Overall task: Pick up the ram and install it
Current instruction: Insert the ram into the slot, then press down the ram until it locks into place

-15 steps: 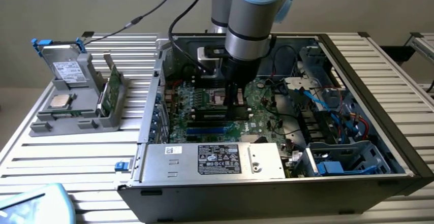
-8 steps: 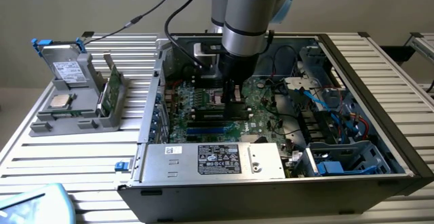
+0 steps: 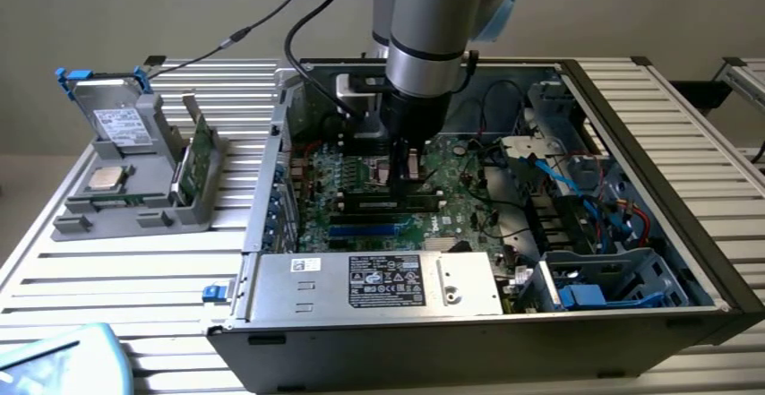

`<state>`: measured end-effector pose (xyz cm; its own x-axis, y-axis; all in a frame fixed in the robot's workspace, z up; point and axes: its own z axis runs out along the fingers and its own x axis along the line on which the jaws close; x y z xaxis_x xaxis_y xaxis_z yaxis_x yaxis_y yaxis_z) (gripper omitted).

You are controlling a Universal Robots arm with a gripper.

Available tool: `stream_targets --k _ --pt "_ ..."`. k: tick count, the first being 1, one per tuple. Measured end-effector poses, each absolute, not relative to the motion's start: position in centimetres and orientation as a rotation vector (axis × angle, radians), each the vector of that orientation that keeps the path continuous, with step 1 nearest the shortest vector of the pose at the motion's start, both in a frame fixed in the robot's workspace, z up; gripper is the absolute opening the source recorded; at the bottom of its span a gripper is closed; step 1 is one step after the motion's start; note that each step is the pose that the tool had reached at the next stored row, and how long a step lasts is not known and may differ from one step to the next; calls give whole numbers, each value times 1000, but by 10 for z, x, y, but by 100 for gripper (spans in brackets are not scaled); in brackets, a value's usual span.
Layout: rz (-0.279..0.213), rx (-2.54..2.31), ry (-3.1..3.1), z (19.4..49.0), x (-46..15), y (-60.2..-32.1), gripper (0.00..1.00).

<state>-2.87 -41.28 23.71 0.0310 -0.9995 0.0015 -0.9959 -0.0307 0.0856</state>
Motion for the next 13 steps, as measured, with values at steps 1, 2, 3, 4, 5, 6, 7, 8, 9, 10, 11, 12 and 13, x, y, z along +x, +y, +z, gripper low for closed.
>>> stream_targets --k 1,2,3,4,5,6,7,8,9,10,11,12,13 --pt "-90 2210 -2142 237 -29 -413 31" --pt "-90 2210 -2143 237 -29 -413 25" --pt "-90 2210 -2142 237 -29 -413 19" --pt "-90 2210 -2143 237 -29 -413 19" --pt "-90 2210 -2142 237 -29 -413 13" --pt "-90 2210 -2143 237 -29 -413 11" --pt "-90 2209 -2143 237 -29 -413 11" --pt "-90 2210 -2143 237 -29 -413 11" --pt "-90 2210 -2143 237 -29 -413 11" --pt "-90 2210 -2142 237 -29 -413 11" --pt "-90 2210 -2142 237 -29 -413 11" --pt "-90 2209 -2142 237 -29 -413 11" --pt "-90 2210 -2143 237 -29 -413 11"
